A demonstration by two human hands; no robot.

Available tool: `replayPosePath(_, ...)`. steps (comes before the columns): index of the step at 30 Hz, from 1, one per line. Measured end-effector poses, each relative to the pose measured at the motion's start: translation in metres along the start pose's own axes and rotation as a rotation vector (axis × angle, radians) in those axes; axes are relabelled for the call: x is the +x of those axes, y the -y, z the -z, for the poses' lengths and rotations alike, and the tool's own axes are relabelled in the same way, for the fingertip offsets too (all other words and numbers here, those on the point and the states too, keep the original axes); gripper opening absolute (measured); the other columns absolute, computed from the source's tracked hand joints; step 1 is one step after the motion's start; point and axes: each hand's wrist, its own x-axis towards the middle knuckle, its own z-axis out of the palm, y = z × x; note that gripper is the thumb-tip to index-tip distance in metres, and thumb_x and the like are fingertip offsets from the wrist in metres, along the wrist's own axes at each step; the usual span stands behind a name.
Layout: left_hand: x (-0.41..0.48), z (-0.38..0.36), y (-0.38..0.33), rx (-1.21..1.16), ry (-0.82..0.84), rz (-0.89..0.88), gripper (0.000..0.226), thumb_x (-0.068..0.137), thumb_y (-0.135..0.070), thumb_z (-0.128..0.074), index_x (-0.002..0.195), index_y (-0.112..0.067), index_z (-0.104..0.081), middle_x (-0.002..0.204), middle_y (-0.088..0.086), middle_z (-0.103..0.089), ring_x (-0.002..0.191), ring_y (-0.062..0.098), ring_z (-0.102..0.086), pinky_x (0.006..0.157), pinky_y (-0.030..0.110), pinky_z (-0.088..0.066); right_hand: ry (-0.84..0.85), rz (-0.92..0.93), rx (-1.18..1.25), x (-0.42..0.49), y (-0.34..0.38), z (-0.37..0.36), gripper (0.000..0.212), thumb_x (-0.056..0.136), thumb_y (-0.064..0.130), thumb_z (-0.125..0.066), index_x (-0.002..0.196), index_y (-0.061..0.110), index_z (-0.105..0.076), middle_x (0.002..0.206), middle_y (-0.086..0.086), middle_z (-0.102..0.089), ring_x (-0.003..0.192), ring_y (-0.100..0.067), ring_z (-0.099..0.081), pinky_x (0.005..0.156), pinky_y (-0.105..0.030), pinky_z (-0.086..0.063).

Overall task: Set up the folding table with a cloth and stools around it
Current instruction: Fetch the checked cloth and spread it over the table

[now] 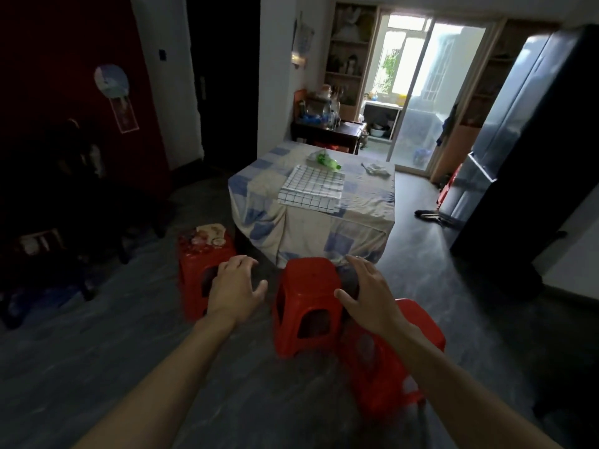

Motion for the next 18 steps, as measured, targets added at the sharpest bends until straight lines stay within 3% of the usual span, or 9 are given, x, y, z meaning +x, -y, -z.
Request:
replayPosePath(9, 0.099, -0.009, 0.069, 0.057, -0.011, 0.084, 0.044, 0.082, -0.034, -0.068, 0.122, -0.016, -0.059, 0.129, 0.006, -0.055, 0.118, 0.026, -0.049, 0.103, 0.035, -0.039, 0.071, 0.052, 0.016, 0.124, 0.004, -0.075, 0.075, 0.088, 0.034, -0.070, 0.151, 0.019, -0.032, 0.155, -0.005, -0.033, 0.144, -0.024, -0.028, 0.114, -0.037, -0.028)
replayPosePath(15, 0.186, -0.035, 0.078, 0.083, -0.029, 0.035, 0.043, 0.082, -0.028, -0.070, 0.121, -0.013, -0.061, 0.133, 0.007, -0.056, 0.123, 0.025, -0.048, 0.109, 0.038, -0.037, 0.000, 0.030, 0.139, 0.228, -0.013, -0.098, 0.071, 0.086, 0.031, -0.071, 0.148, 0.018, -0.038, 0.151, -0.004, -0.040, 0.139, -0.022, -0.036, 0.111, -0.029, -0.028)
replayPosePath(18, 0.243, -0.044, 0.084, 0.107, -0.006, 0.041, 0.044, 0.083, -0.030, -0.068, 0.123, -0.013, -0.060, 0.130, 0.007, -0.057, 0.121, 0.026, -0.049, 0.107, 0.041, -0.039, -0.007, 0.034, 0.161, 0.289, -0.016, -0.103, 0.069, 0.087, 0.030, -0.070, 0.147, 0.017, -0.038, 0.147, -0.005, -0.043, 0.133, -0.023, -0.041, 0.108, -0.033, -0.035)
